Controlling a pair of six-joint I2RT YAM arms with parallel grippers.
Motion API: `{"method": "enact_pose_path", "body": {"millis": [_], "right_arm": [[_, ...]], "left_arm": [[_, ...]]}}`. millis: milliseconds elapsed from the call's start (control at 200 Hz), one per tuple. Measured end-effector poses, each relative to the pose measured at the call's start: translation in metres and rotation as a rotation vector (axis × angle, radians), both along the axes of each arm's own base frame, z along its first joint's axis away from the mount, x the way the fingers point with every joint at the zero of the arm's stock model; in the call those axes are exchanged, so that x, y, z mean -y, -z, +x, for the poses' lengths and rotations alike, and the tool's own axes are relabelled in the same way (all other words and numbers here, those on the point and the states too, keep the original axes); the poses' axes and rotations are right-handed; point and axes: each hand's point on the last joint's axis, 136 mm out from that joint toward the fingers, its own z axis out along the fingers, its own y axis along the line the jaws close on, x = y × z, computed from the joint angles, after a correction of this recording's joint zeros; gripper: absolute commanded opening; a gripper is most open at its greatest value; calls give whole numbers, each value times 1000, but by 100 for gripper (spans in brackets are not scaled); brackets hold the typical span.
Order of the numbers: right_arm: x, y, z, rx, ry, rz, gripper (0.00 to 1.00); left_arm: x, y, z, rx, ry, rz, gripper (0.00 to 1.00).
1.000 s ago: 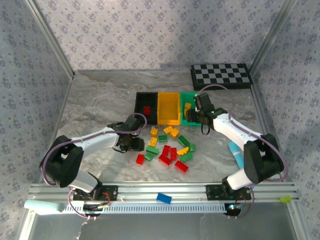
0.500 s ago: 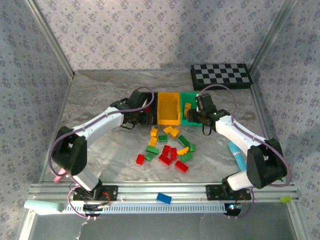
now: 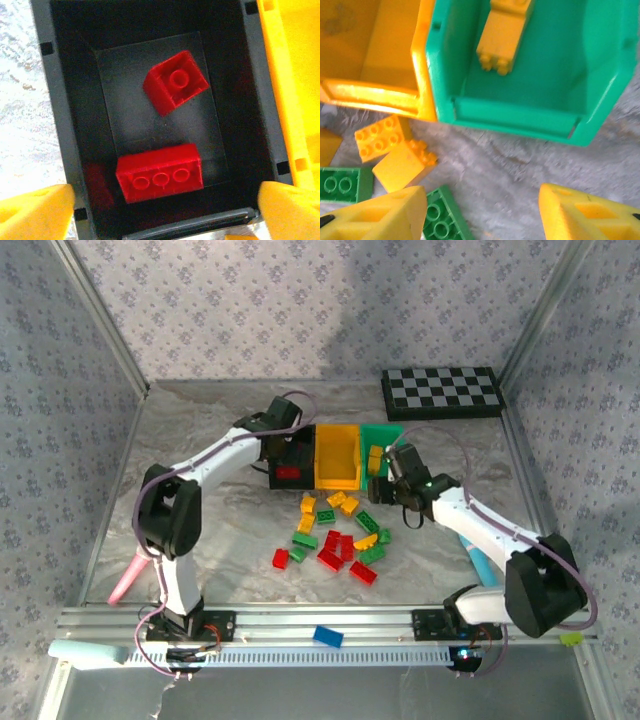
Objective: Sort the legos into containers by color
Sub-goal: Place the lego in the container, then pick up the lego from the center of the table.
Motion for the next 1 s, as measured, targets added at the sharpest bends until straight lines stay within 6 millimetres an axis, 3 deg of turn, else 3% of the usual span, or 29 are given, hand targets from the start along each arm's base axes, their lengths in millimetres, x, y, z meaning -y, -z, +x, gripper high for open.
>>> {"method": "enact_pose_path", "body": {"millis": [295, 520, 720, 1000], "right_arm": [[-32, 32, -25, -99, -79, -14, 59], [-66, 46, -15, -125, -140, -29, 59], [-80, 52, -1, -126, -166, -47, 59], [-85, 64, 6, -145, -174, -73, 59]], "left_arm": [[-8, -15, -49, 66, 30, -48, 95], [-9, -4, -90, 82, 46, -73, 95], [-18, 6, -106, 75, 17, -79, 95], [-18, -1, -112, 115, 2, -92, 96]]}}
